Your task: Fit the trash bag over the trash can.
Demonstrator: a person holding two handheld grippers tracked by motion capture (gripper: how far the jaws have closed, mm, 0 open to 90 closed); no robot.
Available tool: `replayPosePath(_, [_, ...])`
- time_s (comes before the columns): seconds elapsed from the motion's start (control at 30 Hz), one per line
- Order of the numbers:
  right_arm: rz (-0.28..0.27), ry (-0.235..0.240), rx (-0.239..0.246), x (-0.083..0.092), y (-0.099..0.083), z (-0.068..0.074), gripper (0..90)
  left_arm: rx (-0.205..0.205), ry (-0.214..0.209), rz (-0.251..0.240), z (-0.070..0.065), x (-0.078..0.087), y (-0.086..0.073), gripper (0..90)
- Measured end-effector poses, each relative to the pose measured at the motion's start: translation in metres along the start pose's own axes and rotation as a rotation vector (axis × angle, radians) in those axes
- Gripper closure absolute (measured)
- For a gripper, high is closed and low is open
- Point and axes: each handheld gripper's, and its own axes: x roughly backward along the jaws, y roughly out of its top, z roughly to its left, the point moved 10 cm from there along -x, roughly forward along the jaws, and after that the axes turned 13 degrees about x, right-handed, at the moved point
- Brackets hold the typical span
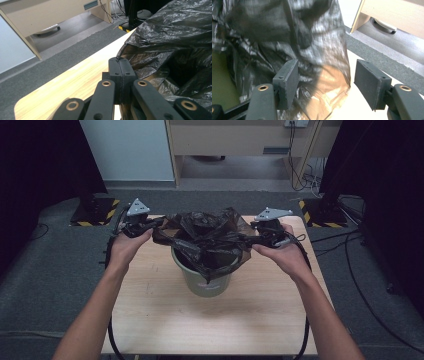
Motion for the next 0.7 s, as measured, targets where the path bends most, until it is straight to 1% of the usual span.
replayPosePath(0.03, [0.004,0.003,0.007,0.001,-0.002,0.000,35.9,0.008,-0.003,-0.004,0.000,-0.001,0.001,89.9])
replayPosePath(0.07, [0.008,-0.002,0.010,0.001,-0.003,0.000,35.9,0.006,-0.002,0.000,0.000,-0.002,0.001,89.9])
replayPosePath(0.1, [0.003,-0.005,0.027,0.000,-0.002,-0.001,35.9,0.008,-0.003,-0.002,-0.001,-0.003,0.001,89.9])
replayPosePath(0.17, [0.004,-0.010,0.034,-0.001,-0.001,-0.001,35.4,-0.001,-0.005,0.003,-0.002,-0.004,0.003,89.9])
replayPosePath(0.2, [0.004,-0.013,0.047,-0.002,0.000,-0.002,35.3,-0.005,-0.004,0.003,-0.003,-0.004,0.003,89.9])
replayPosePath(0.3, [0.026,-0.015,0.073,-0.010,0.001,-0.004,36.3,-0.010,0.001,0.009,-0.003,-0.006,0.005,89.9])
replayPosePath(0.37, [0.050,-0.022,0.073,-0.017,0.000,-0.007,39.2,-0.011,0.002,0.010,-0.003,-0.006,0.005,89.9])
replayPosePath(0.4, [0.049,-0.023,0.072,-0.018,0.000,-0.008,43.8,-0.011,0.004,0.011,-0.003,-0.006,0.005,89.9])
replayPosePath(0.43, [0.034,-0.033,0.074,-0.018,0.003,-0.010,50.0,-0.014,0.003,0.011,-0.003,-0.006,0.005,89.9])
replayPosePath(0.47, [0.019,-0.046,0.062,-0.018,0.006,-0.012,55.0,-0.014,0.003,0.006,-0.003,-0.005,0.006,89.9])
replayPosePath(0.5, [-0.003,-0.047,0.045,-0.017,0.009,-0.013,64.9,-0.009,0.003,0.002,-0.003,-0.006,0.007,89.9])
replayPosePath(0.53, [-0.008,-0.046,0.039,-0.016,0.011,-0.014,69.4,-0.006,0.006,0.001,-0.002,-0.007,0.007,89.9])
replayPosePath(0.57, [-0.009,-0.046,0.019,-0.017,0.012,-0.016,76.7,-0.005,0.008,0.000,-0.002,-0.009,0.008,89.9])
replayPosePath(0.6, [-0.006,-0.043,0.009,-0.017,0.012,-0.018,80.7,-0.004,0.010,0.002,-0.002,-0.010,0.008,89.9])
replayPosePath(0.63, [-0.003,-0.041,-0.007,-0.018,0.012,-0.019,85.0,-0.011,0.024,0.011,-0.001,-0.013,0.007,89.9])
replayPosePath(0.67, [0.004,-0.041,-0.030,-0.020,0.012,-0.021,87.6,-0.010,0.030,0.008,0.000,-0.015,0.007,89.9])
replayPosePath(0.7, [0.012,-0.043,-0.040,-0.021,0.010,-0.022,88.8,-0.008,0.036,0.007,0.001,-0.017,0.007,89.9])
